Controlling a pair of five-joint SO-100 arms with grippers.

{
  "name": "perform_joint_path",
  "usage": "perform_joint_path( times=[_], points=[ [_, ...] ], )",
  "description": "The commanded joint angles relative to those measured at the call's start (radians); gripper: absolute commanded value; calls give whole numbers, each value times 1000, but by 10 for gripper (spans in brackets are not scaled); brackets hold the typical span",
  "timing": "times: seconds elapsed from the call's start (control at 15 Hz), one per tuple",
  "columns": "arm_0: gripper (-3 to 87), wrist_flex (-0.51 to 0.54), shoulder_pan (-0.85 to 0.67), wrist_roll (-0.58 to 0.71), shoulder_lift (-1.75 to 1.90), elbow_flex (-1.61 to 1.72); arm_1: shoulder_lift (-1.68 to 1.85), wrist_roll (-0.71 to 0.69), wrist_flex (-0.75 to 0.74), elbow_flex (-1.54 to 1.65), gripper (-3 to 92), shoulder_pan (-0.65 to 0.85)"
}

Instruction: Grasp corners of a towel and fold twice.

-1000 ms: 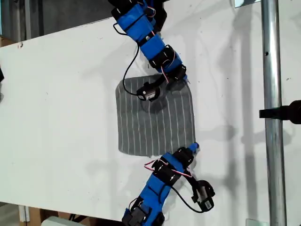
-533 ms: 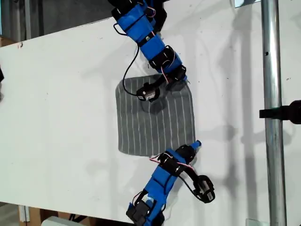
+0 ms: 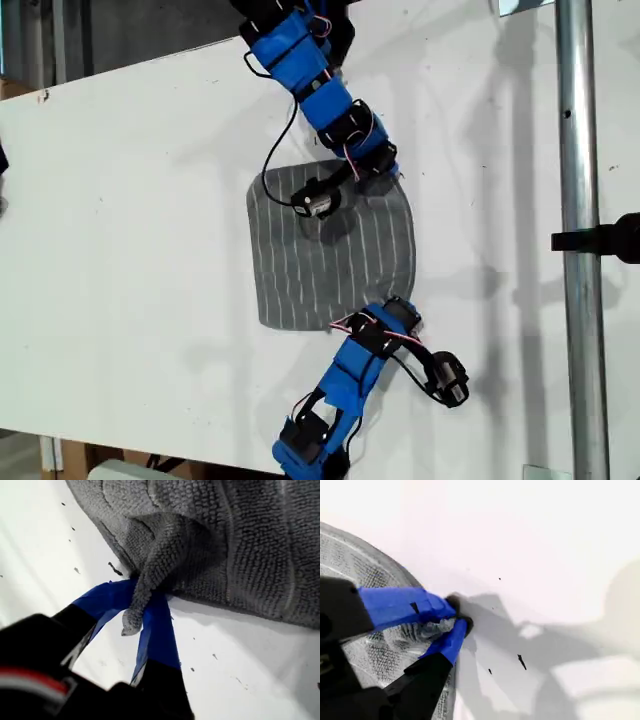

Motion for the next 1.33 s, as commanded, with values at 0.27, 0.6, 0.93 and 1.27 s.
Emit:
perform_joint_path(
  times=[0.27, 0.6, 0.93, 1.27],
  points=[
    [-19, 161, 32, -18, 206, -15, -8, 6, 189, -268, -1, -98],
    [-19, 176, 100, -86, 370, -6, -132, 0, 552, -703, -2, -135],
    [-19, 196, -293, 169, 612, 236, 103, -183, 669, -497, -2, 342],
    [-19, 190, -678, 423, 675, 236, 242, -471, 614, -443, -2, 756]
  ],
)
